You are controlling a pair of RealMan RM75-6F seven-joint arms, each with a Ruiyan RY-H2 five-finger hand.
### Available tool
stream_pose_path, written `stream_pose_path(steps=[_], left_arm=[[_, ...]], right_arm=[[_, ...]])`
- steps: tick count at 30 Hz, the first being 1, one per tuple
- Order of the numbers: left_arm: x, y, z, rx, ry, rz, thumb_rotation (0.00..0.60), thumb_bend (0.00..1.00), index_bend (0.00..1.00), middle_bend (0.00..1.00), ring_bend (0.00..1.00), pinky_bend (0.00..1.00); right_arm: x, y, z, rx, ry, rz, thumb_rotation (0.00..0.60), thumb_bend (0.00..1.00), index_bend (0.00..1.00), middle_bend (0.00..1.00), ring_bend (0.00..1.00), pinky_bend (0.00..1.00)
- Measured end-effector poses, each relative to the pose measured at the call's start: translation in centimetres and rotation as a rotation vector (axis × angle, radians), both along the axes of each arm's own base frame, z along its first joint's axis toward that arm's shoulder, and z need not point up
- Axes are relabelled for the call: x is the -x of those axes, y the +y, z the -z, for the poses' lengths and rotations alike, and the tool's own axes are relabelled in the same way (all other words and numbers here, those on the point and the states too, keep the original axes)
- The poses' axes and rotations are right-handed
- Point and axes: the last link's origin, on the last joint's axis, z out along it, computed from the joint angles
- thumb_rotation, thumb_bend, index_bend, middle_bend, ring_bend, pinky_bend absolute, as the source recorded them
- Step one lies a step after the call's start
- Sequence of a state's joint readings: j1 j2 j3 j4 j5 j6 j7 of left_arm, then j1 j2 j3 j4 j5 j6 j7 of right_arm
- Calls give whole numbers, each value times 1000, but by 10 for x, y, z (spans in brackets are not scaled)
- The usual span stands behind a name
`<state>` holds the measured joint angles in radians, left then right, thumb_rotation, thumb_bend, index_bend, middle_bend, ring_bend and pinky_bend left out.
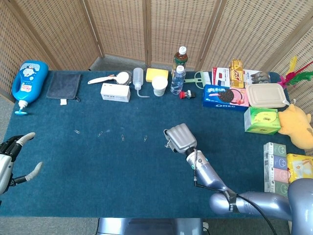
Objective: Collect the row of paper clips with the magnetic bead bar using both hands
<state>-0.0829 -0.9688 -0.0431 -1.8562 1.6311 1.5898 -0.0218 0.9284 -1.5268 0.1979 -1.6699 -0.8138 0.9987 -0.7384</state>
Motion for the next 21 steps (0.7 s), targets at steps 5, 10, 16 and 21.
stream_pose_path(steps=[5,10,16,21], left_arm=[[2,-1,0,1,0,-7,279,505,145,252,195,268],[3,0,0,1,-1,-8,281,505,145,252,194,268],[3,1,0,2,1,-9,278,505,145,251,194,268],[3,1,1,3,2,-6,278,505,145,251,194,268]], right_arm=[[-1,-4,7,-1,15,1,600,446,644,813,850,906],[0,-8,12,3,32,5,600,446,651,817,853,907],[8,-12,18,7,59,17,600,446,652,817,854,909],[12,-13,21,6,67,26,600,446,650,817,854,909]])
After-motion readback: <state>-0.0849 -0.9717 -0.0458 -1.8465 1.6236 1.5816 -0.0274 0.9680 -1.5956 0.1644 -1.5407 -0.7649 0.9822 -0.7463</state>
